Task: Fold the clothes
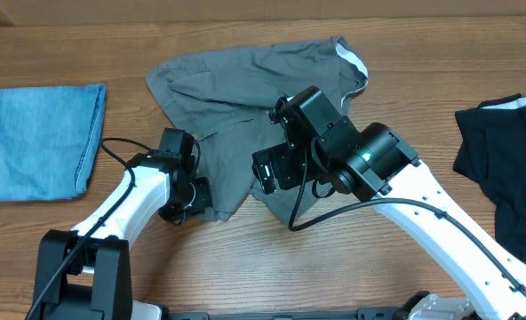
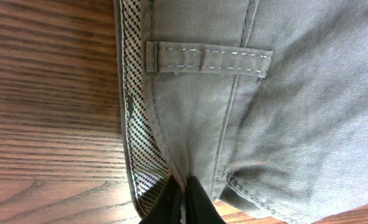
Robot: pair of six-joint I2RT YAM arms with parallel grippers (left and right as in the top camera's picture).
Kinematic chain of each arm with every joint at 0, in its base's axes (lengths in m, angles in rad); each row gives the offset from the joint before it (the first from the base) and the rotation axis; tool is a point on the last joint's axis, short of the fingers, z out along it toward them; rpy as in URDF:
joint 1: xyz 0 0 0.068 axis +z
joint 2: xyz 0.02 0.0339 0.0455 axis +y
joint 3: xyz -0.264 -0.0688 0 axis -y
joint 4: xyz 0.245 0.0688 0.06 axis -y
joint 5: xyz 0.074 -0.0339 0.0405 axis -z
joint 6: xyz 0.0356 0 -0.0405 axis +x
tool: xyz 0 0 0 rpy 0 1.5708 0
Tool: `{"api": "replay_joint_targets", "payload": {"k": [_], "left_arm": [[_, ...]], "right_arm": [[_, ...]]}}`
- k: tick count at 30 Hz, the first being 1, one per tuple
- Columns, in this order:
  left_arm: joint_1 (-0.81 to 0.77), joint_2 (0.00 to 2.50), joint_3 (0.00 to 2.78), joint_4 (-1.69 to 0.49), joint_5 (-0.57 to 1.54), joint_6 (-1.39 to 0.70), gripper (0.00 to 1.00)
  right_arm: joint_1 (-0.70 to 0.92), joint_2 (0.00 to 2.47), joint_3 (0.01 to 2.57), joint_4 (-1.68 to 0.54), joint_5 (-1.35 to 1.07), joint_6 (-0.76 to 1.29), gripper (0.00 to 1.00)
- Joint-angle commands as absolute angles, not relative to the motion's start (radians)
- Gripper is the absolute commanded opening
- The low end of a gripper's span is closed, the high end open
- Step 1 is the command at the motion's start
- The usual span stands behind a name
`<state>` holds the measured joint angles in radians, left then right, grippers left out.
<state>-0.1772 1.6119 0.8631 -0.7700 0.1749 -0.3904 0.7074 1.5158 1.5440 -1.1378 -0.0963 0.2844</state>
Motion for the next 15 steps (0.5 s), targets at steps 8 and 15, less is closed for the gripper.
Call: {"api": "replay_joint_targets", "payload": {"k": [8, 15], "left_arm": [[-0.184, 1.610, 0.851, -0.780, 0.164, -0.393, 0.06], [-0.184, 1.610, 0.851, -0.780, 0.157, -0.393, 0.09]], "right_arm": [[0.704, 1.515, 1.545, -1.228, -0.040, 0.311, 1.00], [0.691, 1.515, 1.544, -1.413, 0.118, 0.588, 0.81]]}}
